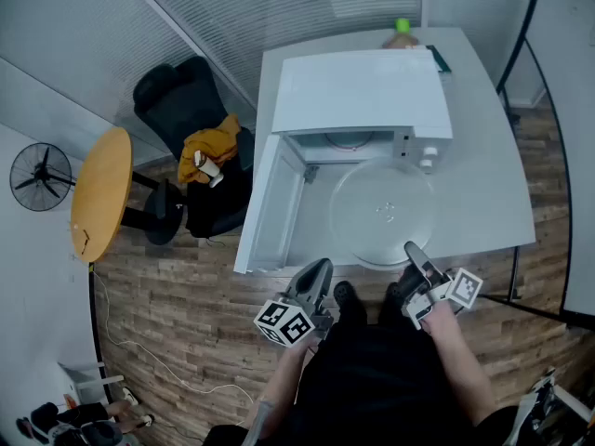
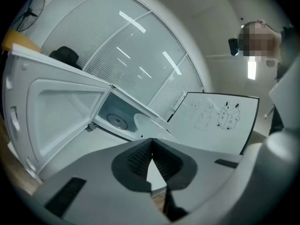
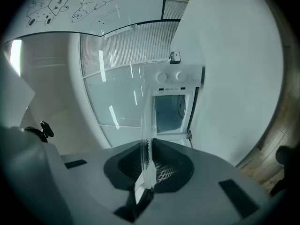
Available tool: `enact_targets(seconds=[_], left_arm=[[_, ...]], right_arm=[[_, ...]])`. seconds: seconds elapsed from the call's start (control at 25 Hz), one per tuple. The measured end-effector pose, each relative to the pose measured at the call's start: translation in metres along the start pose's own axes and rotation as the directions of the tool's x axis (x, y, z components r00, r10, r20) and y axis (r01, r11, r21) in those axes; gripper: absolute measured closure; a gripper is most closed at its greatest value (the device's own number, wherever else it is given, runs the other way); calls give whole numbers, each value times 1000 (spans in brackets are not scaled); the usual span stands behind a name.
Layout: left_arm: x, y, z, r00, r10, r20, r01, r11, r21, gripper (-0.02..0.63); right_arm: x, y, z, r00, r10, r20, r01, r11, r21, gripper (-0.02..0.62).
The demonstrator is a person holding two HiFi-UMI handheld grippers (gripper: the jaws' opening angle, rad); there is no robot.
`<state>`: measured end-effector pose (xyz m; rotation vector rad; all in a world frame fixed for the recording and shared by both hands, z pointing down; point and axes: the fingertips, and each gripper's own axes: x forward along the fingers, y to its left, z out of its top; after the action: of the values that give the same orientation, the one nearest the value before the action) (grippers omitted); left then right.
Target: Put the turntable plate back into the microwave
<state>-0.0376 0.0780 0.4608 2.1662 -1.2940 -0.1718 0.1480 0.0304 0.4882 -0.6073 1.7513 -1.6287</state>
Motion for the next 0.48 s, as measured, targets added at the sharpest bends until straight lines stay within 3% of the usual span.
enact_targets(seconds=[0.2, 0.48], left_arm=[[1, 2, 11, 995, -7, -104, 27, 981, 195, 609], [12, 17, 28, 981, -103, -167, 136, 970, 200, 609]], right_arm=[[14, -4, -16, 999, -12, 39, 13, 1000, -6, 560], [39, -9, -33, 995, -35, 95, 41, 998, -53, 560]])
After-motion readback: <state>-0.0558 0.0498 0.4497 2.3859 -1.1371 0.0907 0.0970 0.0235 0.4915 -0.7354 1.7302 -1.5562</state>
